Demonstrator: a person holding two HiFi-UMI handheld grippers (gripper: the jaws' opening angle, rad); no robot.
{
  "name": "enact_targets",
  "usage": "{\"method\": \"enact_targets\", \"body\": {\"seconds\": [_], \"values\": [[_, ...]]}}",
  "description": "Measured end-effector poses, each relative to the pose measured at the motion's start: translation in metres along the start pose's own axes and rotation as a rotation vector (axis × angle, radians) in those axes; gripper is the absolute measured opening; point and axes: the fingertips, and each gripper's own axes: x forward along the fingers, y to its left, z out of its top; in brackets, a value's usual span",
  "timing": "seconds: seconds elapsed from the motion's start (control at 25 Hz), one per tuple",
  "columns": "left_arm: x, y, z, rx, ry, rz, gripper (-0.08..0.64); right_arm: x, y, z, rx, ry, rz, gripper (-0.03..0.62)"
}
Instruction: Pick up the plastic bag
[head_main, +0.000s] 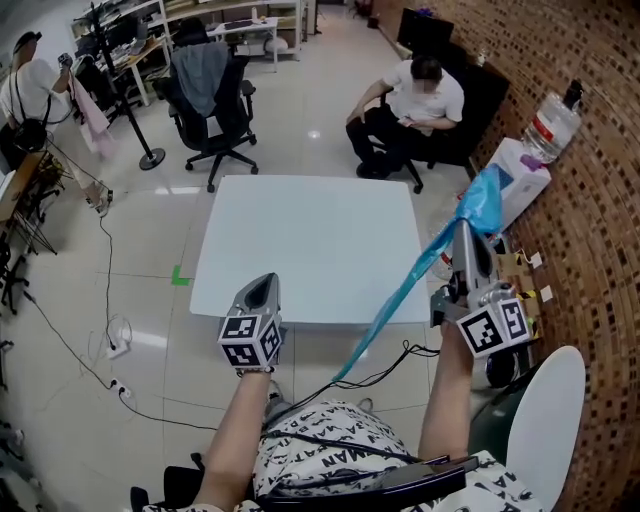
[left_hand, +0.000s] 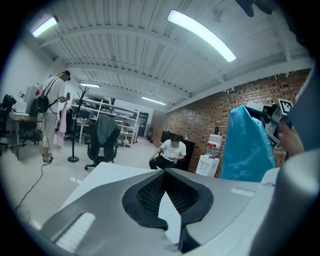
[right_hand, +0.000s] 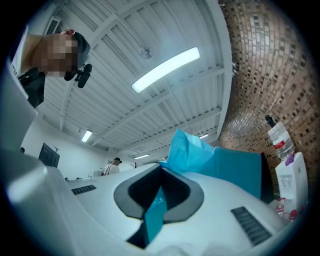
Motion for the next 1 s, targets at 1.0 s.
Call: {"method": "enact_targets", "body": {"seconds": [1.0], "values": [[-0.041,0.18,-0.039,-0.164,0.056,0.126,0.0,0.306,0.207,-0.175,0.036,0.222,0.357,0.012]]}}
